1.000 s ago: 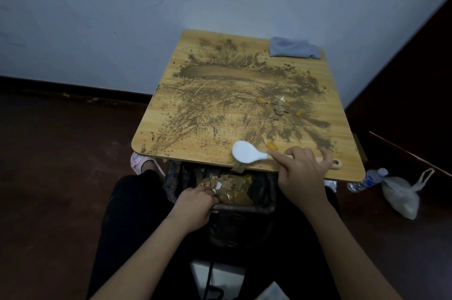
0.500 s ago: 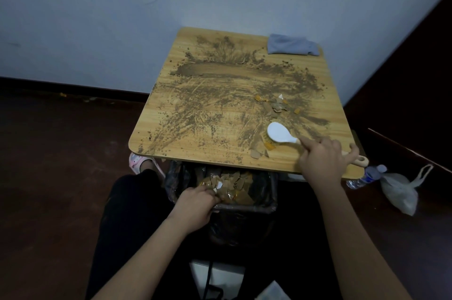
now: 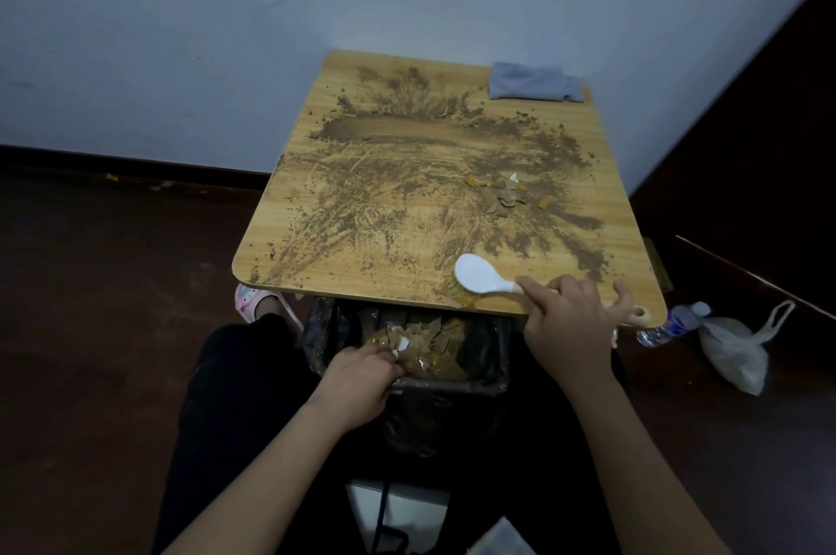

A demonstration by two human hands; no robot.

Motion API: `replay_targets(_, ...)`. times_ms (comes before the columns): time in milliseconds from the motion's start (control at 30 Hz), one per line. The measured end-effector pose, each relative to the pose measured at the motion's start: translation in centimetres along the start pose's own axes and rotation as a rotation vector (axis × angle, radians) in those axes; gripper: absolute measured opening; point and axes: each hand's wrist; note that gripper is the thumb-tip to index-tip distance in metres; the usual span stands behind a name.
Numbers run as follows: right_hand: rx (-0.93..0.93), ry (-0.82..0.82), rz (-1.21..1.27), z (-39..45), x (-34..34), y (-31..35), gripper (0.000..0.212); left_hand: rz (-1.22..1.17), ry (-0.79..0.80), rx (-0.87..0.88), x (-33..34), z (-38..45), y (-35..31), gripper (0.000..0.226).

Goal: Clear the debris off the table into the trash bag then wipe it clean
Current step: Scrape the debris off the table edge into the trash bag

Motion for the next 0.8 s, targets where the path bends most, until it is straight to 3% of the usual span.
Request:
replay_targets(700,-0.149,-0.039,-0.022,-3.0,-1.8,1.3,0.024,-0.002,-0.003,0.035,-0.1,0.1,-0.5,0.034)
replay_targets(800,-0.089,-0.07,0.009,-2.5,-1.9,1.1,0.028,-0.023,-0.009,0.038,0.0,0.0,-0.4,0.033)
Point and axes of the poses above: each hand's wrist, its own z-axis towards the middle knuckle, its own x-axis out of the palm, y = z × x, and after that the axes turned 15 degrees about -x, right-handed
